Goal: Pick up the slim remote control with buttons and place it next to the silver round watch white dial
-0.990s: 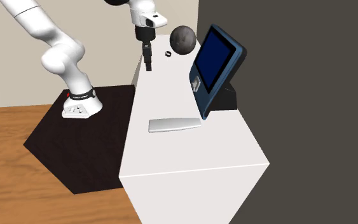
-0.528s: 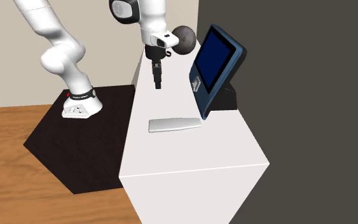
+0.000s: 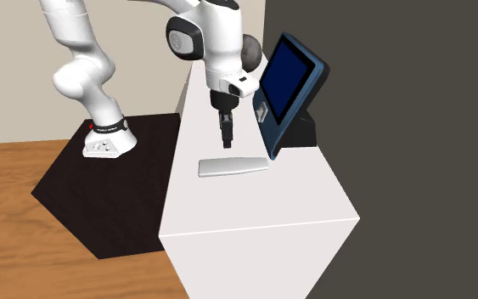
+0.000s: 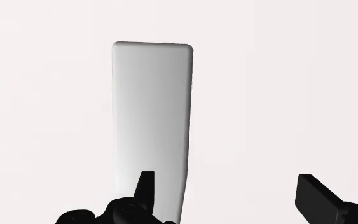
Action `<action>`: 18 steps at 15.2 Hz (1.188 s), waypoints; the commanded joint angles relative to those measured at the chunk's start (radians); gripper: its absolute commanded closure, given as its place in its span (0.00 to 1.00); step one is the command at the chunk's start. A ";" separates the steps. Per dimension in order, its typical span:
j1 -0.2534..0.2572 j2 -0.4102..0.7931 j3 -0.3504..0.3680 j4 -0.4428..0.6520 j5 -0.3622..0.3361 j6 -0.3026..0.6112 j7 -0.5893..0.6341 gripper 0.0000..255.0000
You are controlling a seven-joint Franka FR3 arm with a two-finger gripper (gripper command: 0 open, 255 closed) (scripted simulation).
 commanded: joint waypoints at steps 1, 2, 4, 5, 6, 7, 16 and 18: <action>-0.023 0.070 -0.008 0.050 0.034 0.017 -0.041 0.00; -0.035 0.108 -0.010 0.082 0.052 0.020 -0.060 0.00; -0.062 0.176 -0.010 0.144 0.083 0.022 -0.093 0.00; -0.064 0.183 -0.008 0.138 0.086 0.034 -0.095 0.00; -0.065 0.189 -0.006 0.132 0.090 0.045 -0.097 0.00; -0.067 0.196 -0.005 0.127 0.093 0.057 -0.099 0.00; -0.072 0.228 0.003 0.106 0.111 0.107 -0.111 0.00; -0.072 0.228 0.003 0.106 0.111 0.107 -0.111 0.00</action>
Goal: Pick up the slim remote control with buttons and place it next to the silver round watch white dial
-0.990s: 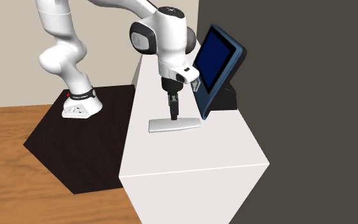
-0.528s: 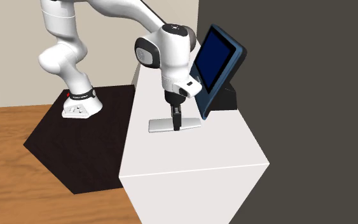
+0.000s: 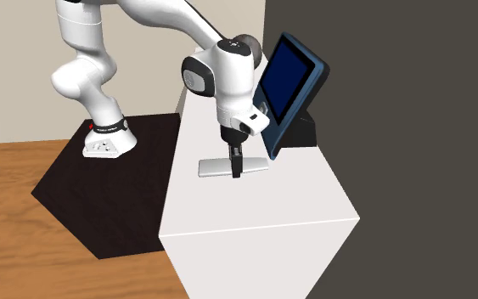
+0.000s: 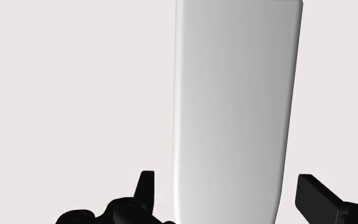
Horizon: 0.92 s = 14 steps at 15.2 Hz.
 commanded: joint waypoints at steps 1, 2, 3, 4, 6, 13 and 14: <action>0.000 0.000 0.000 0.000 0.000 0.000 0.000 0.00; 0.000 0.000 0.000 0.000 0.000 0.000 0.000 1.00; 0.000 0.000 0.000 0.000 0.000 0.000 0.000 1.00; 0.000 0.000 0.000 0.000 0.000 0.000 0.000 1.00; 0.000 0.000 0.000 0.000 0.000 0.000 0.000 1.00; 0.003 -0.015 -0.004 0.009 -0.008 -0.022 0.005 1.00; 0.004 -0.022 -0.005 0.013 -0.012 -0.033 0.007 1.00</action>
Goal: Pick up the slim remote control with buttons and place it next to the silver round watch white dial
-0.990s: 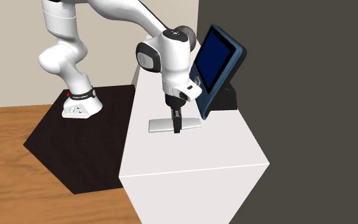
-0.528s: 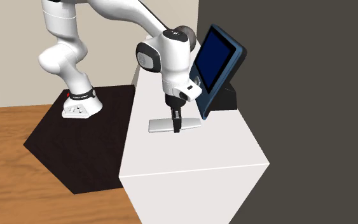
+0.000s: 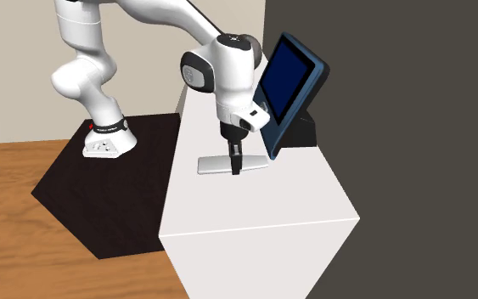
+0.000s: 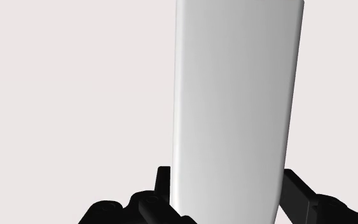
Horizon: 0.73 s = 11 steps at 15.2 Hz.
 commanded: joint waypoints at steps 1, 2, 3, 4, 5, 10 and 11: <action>0.002 -0.013 -0.003 0.011 -0.007 -0.022 0.004 1.00; 0.003 -0.020 -0.005 0.016 -0.011 -0.033 0.006 1.00; 0.004 -0.027 -0.006 0.021 -0.014 -0.045 0.009 1.00; 0.005 -0.033 -0.008 0.027 -0.018 -0.056 0.011 1.00; 0.006 -0.039 -0.009 0.033 -0.021 -0.067 0.013 1.00; 0.010 -0.068 -0.014 0.065 -0.037 -0.126 0.023 1.00; 0.011 -0.073 -0.015 0.072 -0.040 -0.138 0.024 1.00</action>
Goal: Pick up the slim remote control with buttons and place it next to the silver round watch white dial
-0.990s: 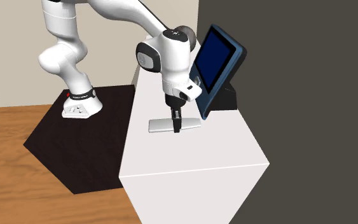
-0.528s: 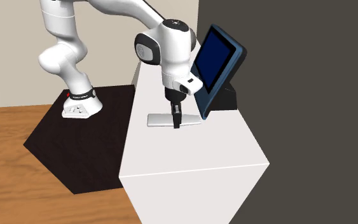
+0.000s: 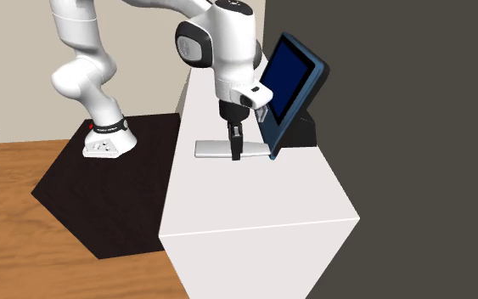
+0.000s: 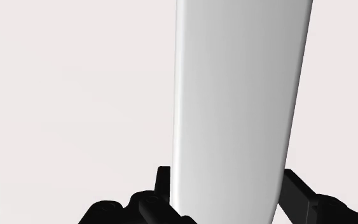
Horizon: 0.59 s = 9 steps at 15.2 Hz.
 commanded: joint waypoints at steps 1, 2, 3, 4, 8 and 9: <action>0.002 -0.012 -0.002 0.012 -0.006 -0.023 0.004 1.00; 0.002 -0.017 -0.003 0.019 -0.009 -0.035 0.006 1.00; 0.003 -0.021 -0.004 0.027 -0.011 -0.047 0.007 1.00; 0.003 -0.026 -0.004 0.035 -0.014 -0.059 0.009 1.00; 0.039 -0.078 0.006 -0.009 -0.039 -0.061 0.061 1.00; 0.055 -0.100 0.012 -0.036 -0.050 -0.054 0.086 1.00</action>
